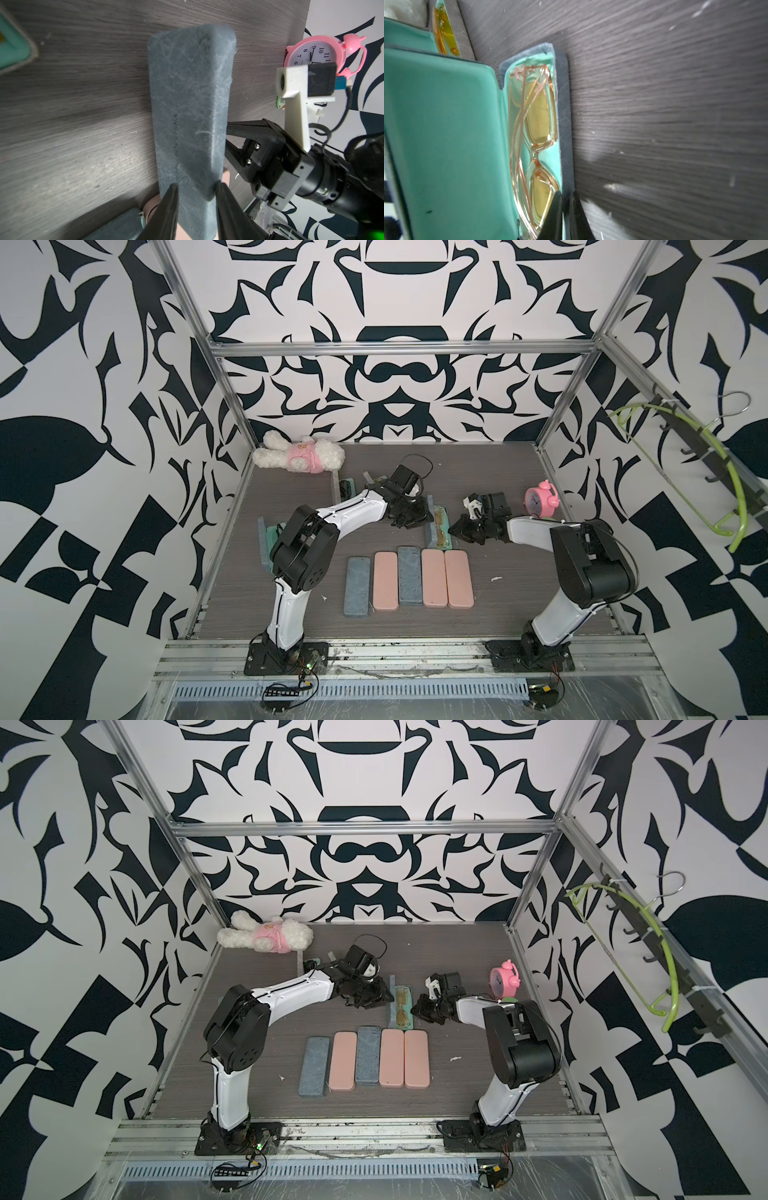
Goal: Close the glasses case
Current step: Close the glasses case at the center of the board.
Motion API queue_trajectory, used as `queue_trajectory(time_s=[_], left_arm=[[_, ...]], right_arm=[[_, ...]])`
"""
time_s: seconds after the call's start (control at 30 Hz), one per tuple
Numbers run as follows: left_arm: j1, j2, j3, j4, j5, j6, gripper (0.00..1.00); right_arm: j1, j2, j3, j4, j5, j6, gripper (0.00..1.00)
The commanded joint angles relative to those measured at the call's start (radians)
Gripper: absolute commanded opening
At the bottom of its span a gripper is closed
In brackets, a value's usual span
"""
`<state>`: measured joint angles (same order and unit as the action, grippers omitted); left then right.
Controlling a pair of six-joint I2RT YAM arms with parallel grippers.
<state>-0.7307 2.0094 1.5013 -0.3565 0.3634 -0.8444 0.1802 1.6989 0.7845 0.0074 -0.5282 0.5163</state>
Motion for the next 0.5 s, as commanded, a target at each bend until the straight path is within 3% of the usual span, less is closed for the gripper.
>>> queue_trajectory(time_s=[0.0, 0.47], left_arm=[[-0.010, 0.036, 0.025, -0.031, -0.003, 0.009, 0.33], [-0.013, 0.038, 0.020, -0.038, -0.008, 0.015, 0.26]], right_arm=[[0.000, -0.017, -0.008, -0.001, -0.003, -0.018, 0.11], [0.000, -0.025, -0.011, -0.008, 0.002, -0.022, 0.10]])
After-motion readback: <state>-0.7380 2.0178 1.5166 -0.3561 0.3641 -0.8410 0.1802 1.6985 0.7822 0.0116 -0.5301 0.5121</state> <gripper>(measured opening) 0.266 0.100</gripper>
